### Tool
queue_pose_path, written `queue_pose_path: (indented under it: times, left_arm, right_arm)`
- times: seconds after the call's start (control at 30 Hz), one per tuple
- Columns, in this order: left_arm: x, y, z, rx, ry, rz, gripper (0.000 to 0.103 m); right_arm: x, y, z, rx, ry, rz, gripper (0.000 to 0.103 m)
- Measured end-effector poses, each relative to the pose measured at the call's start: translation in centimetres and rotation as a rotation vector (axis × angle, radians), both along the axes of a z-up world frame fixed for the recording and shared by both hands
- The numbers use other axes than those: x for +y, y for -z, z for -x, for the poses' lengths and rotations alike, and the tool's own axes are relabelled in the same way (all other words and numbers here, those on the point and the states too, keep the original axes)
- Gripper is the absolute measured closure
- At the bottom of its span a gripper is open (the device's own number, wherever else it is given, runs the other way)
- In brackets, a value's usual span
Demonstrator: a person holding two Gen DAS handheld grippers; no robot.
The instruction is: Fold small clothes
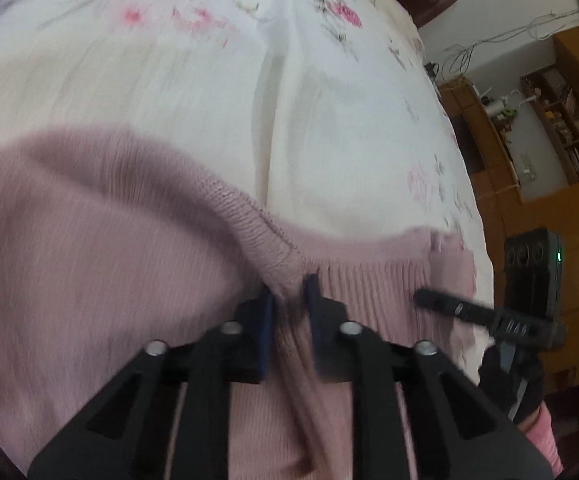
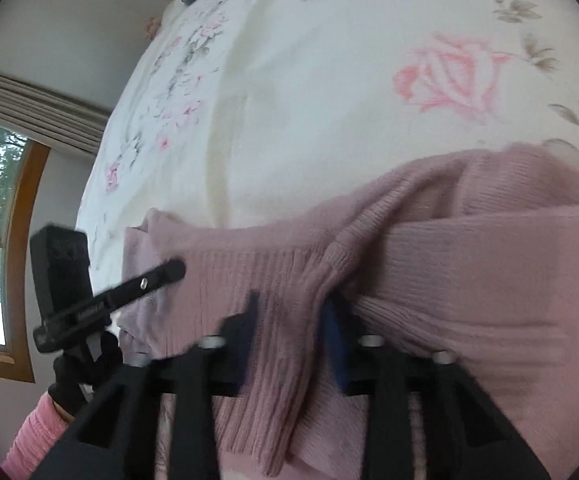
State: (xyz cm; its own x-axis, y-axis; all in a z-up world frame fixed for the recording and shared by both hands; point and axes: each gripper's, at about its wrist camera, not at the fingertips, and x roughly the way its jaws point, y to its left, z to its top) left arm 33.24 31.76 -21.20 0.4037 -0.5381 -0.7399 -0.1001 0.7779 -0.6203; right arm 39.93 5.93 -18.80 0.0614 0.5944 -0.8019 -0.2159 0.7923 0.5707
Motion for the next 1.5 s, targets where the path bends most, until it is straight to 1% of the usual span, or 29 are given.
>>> queue_pose_path:
  times: [0.03,0.07,0.13,0.2,0.27,0.33,0.37,0.4,0.43,0.47,0.53,0.6,0.63,0.67,0.7,0.73,0.8,0.87,0.93,1.03,1.07,1.17,1.23,1.27,1.33,1.37,1.4,1.47,1.5]
  left_arm:
    - [0.1,-0.3,-0.6,-0.013,-0.003,-0.011,0.096]
    - [0.3,-0.7,-1.3,-0.026,-0.001,-0.03,0.096]
    - [0.2,-0.8,-1.9,-0.023,0.018,-0.052,0.096]
    - [0.2,-0.2,-2.0,0.017,0.048,-0.018,0.095]
    - [0.6,0.1,-1.4,0.026,0.049,0.001,0.093]
    - [1.2,0.1,-0.1,0.037,0.036,0.033,0.09]
    - [1.4,0.0,0.8,0.04,0.031,0.037,0.09]
    - [1.5,-0.3,2.0,0.033,0.035,0.036,0.086]
    - [1.3,-0.7,2.8,0.023,0.042,0.027,0.083]
    - [1.1,-1.1,3.6,0.01,0.052,0.008,0.082]
    - [0.1,-2.1,5.1,-0.033,0.086,-0.043,0.078]
    - [-1.1,-2.4,5.9,-0.047,0.117,-0.114,0.077]
    - [-1.5,-2.3,6.1,-0.045,0.131,-0.131,0.077]
    - [-1.9,-2.0,6.2,-0.035,0.141,-0.14,0.077]
    - [-2.2,-1.5,6.3,-0.022,0.144,-0.147,0.077]
    - [-2.3,-1.3,6.3,-0.021,0.142,-0.149,0.077]
    - [-2.0,-1.1,6.5,-0.027,0.132,-0.139,0.077]
    - [-1.7,-0.9,6.7,-0.024,0.122,-0.119,0.077]
    - [-1.5,-0.6,7.1,-0.029,0.131,-0.126,0.077]
    - [-1.6,0.0,7.2,-0.043,0.146,-0.138,0.075]
    - [-1.6,0.1,7.2,-0.046,0.146,-0.14,0.075]
    - [-1.5,0.0,7.6,-0.05,0.144,-0.152,0.075]
    - [-2.1,-0.6,8.1,-0.056,0.15,-0.211,0.075]
    - [-2.4,-1.1,8.6,-0.057,0.148,-0.249,0.073]
    - [-2.9,-2.2,10.0,-0.073,0.149,-0.314,0.064]
    - [-3.1,-3.0,11.2,-0.09,0.155,-0.346,0.061]
    - [-3.3,-3.7,12.7,-0.099,0.161,-0.369,0.057]
    - [-3.4,-4.7,15.7,-0.107,0.169,-0.394,0.057]
    - [-3.4,-5.1,17.8,-0.109,0.171,-0.406,0.057]
  right_arm:
    - [0.3,0.1,0.0,0.002,-0.009,-0.02,0.092]
    - [0.3,0.2,0.2,-0.006,-0.009,-0.018,0.092]
    - [0.4,0.5,0.0,-0.015,0.004,0.002,0.092]
    - [0.0,1.2,-0.2,0.008,0.034,-0.005,0.092]
    - [-0.3,1.2,0.1,0.011,0.044,-0.017,0.092]
    - [-0.6,0.5,0.9,0.0,0.044,-0.001,0.084]
    - [-0.7,0.0,1.6,-0.006,0.042,0.0,0.074]
    - [-0.9,-0.5,2.4,-0.011,0.043,-0.004,0.065]
    - [-1.1,-0.9,3.3,-0.01,0.04,-0.009,0.063]
    - [-1.1,-1.1,4.0,-0.003,0.035,-0.009,0.061]
    - [-1.3,-1.0,5.5,0.027,0.03,-0.029,0.06]
    - [-1.1,-0.3,6.7,0.066,0.028,-0.05,0.061]
    - [-0.9,-0.1,7.0,0.072,0.019,-0.052,0.062]
    - [-0.6,0.1,7.3,0.072,0.013,-0.04,0.073]
    - [-0.3,0.0,7.3,0.075,0.008,-0.032,0.087]
    - [-0.3,0.0,7.3,0.077,0.005,-0.028,0.092]
    - [-0.9,-0.6,7.2,0.074,0.021,-0.057,0.093]
    - [-1.9,-1.4,7.1,0.044,0.045,-0.041,0.093]
    - [-2.7,-1.4,7.3,0.041,0.056,-0.022,0.094]
    - [-2.5,0.5,7.6,0.065,0.05,0.03,0.094]
    - [-2.2,1.1,7.3,0.064,0.052,0.031,0.094]
    - [-2.7,1.3,7.3,0.074,0.079,0.018,0.095]
    - [-2.6,1.1,7.5,0.061,0.082,0.016,0.093]
    - [-2.8,0.7,7.9,0.065,0.097,0.002,0.09]
    - [-3.0,-0.3,9.0,0.051,0.107,0.006,0.082]
    - [-3.3,-1.3,10.1,0.02,0.112,0.026,0.076]
    - [-3.6,-2.1,11.4,-0.006,0.116,0.038,0.073]
    - [-4.4,-3.4,14.8,-0.039,0.124,0.04,0.073]
    - [-4.7,-3.7,16.7,-0.046,0.124,0.045,0.072]
